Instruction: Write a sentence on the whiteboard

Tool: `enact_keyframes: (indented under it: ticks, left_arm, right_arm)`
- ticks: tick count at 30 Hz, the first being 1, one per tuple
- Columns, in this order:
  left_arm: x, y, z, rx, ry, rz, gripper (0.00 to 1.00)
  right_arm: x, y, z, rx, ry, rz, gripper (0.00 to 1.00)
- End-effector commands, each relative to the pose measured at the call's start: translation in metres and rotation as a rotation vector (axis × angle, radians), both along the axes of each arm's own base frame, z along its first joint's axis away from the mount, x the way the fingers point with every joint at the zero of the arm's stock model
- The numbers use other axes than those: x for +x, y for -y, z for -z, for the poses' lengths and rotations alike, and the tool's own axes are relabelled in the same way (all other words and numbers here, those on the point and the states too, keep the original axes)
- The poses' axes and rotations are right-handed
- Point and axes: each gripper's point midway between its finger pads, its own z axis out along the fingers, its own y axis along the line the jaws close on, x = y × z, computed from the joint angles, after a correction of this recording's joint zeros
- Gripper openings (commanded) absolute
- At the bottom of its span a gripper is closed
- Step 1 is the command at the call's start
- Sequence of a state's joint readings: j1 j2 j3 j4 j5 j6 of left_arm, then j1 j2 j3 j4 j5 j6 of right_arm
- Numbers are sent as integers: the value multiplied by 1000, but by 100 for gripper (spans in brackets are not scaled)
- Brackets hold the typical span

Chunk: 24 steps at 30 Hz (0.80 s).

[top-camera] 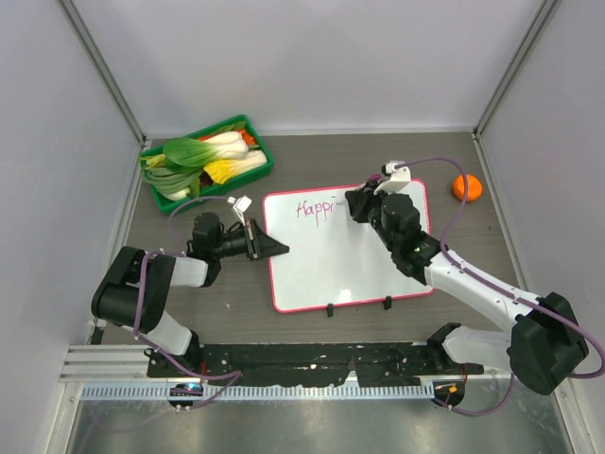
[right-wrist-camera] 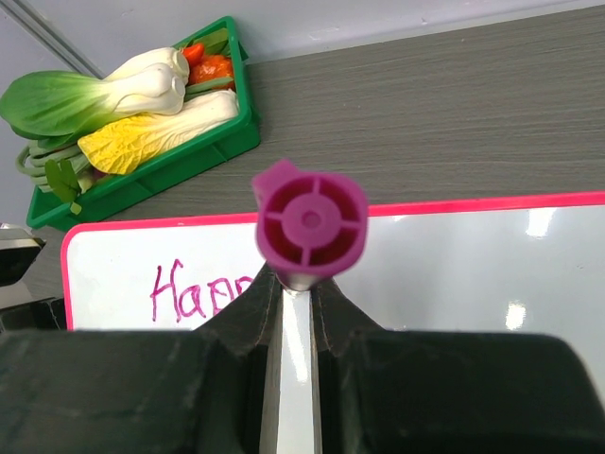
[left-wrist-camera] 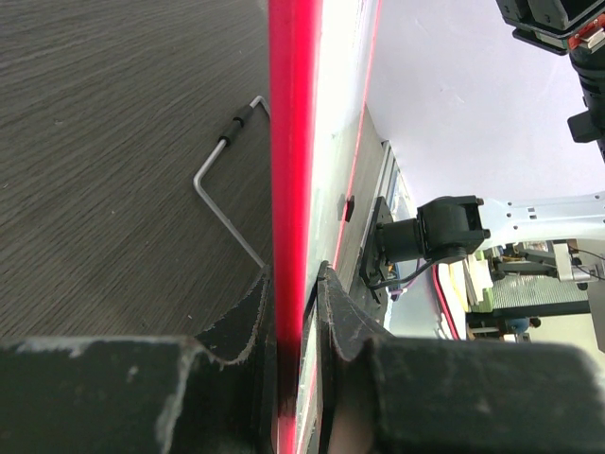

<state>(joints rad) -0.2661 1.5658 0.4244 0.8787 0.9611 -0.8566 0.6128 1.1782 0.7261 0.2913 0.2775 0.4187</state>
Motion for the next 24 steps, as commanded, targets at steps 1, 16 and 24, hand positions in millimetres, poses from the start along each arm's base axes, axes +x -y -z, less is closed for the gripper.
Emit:
enact_keyframes:
  ticks: [1, 16, 24]
  left_arm:
    - [1, -6, 44, 136, -41, -58, 0]
    - [1, -5, 43, 135, -38, -57, 0]
    - [1, -5, 42, 135, -37, -57, 0]
  right_arm:
    - [-2, 6, 5, -5, -3, 13, 1]
    - [-16, 8, 16, -14, -33, -20, 1]
    - [-7, 7, 10, 6, -17, 6, 1]
